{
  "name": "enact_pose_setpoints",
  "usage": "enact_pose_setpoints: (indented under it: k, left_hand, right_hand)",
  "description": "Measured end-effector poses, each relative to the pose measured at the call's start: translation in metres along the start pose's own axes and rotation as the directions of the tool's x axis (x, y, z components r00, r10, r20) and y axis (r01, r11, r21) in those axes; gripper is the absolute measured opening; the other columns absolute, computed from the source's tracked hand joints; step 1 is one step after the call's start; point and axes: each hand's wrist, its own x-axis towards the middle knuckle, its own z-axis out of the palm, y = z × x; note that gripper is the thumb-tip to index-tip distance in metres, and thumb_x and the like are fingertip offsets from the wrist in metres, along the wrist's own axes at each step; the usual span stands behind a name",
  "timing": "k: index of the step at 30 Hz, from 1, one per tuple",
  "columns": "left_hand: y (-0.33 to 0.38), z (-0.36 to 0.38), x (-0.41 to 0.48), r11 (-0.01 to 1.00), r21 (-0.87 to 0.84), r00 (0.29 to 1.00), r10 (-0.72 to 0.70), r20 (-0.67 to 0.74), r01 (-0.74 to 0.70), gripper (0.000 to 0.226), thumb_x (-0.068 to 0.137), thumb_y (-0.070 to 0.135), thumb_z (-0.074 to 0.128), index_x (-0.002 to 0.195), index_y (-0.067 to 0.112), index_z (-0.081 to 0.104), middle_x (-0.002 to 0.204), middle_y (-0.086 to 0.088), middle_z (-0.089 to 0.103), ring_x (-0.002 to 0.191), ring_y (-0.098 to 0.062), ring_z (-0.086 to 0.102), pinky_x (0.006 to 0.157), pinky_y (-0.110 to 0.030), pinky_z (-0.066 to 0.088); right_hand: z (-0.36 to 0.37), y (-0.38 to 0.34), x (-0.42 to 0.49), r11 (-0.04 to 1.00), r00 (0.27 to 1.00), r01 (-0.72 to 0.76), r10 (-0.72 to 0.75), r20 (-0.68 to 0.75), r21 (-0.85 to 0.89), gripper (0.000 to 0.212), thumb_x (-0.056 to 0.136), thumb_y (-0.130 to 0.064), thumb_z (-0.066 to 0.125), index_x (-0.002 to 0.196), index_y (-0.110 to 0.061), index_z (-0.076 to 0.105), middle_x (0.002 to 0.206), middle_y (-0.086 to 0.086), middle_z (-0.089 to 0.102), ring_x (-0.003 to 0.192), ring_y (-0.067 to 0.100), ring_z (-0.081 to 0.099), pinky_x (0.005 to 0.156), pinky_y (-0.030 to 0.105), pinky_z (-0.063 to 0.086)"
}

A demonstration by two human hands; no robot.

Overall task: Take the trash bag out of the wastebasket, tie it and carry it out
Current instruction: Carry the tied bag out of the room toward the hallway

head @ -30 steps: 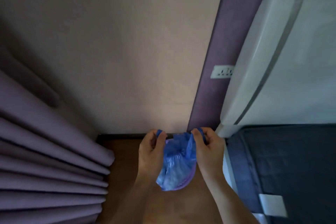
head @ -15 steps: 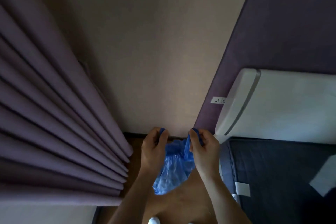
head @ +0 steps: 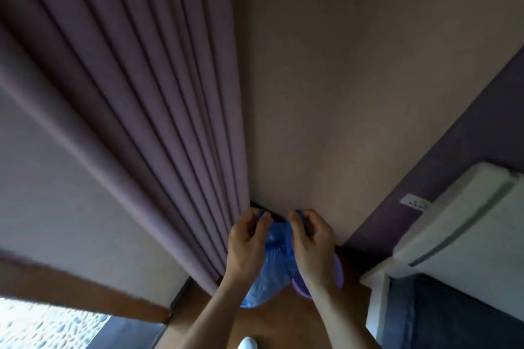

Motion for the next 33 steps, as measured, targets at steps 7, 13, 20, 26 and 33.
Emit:
enact_pose_setpoints:
  k: [7,13,20,26,33]
  left_hand:
    - [0.003,-0.028,-0.042,0.998,0.017,0.916,-0.045,-0.400,0.057,0.029,0.088,0.023,0.056,0.062,0.025,0.045,0.056,0.009,0.040,0.055,-0.006,0.038,0.054,-0.030,0.036]
    - [0.001,-0.055,-0.117,0.997,-0.011,0.725,-0.063,-0.686,0.076,0.027,0.094,0.005,0.059,0.068,0.012,0.054,0.057,0.006,0.043,0.055,-0.009,0.037,0.052,-0.030,0.034]
    - [0.013,-0.099,-0.228,0.992,-0.012,0.434,-0.064,-0.899,0.122,0.031,0.097,0.007,0.057,0.067,0.016,0.054,0.055,0.013,0.041,0.053,-0.008,0.034,0.051,-0.028,0.031]
    - [0.010,-0.133,-0.340,0.987,-0.051,0.149,-0.074,-0.986,0.151,0.021,0.096,0.016,0.057,0.075,0.014,0.059,0.051,0.013,0.049,0.047,-0.002,0.040,0.048,-0.018,0.036]
    - [-0.003,-0.163,-0.471,0.990,-0.077,-0.167,-0.057,-0.984,0.117,0.028,0.090,0.032,0.054,0.076,0.009,0.058,0.052,0.010,0.041,0.045,-0.006,0.033,0.045,-0.025,0.030]
  right_hand:
    - [0.024,0.005,0.002,0.997,0.944,0.041,-0.060,0.324,0.067,0.029,0.094,-0.017,0.064,0.066,-0.019,0.058,0.057,-0.010,0.060,0.053,0.001,0.051,0.056,0.021,0.043]
    - [0.042,-0.008,-0.045,0.988,0.807,0.049,-0.125,0.578,0.146,0.029,0.095,-0.015,0.064,0.067,-0.018,0.059,0.055,-0.003,0.057,0.054,0.006,0.050,0.055,0.032,0.044]
    - [0.081,-0.040,-0.137,0.975,0.538,0.053,-0.210,0.817,0.216,0.030,0.092,-0.027,0.059,0.066,-0.012,0.058,0.052,-0.004,0.052,0.053,0.010,0.047,0.055,0.040,0.043]
    - [0.094,-0.060,-0.248,0.958,0.253,-0.004,-0.277,0.927,0.288,0.032,0.085,-0.041,0.056,0.064,-0.016,0.057,0.052,-0.009,0.053,0.050,0.003,0.046,0.054,0.033,0.040]
    - [0.094,-0.077,-0.383,0.941,-0.056,-0.009,-0.338,0.939,0.338,0.037,0.089,-0.037,0.057,0.061,-0.014,0.051,0.048,-0.012,0.042,0.048,0.005,0.036,0.051,0.031,0.034]
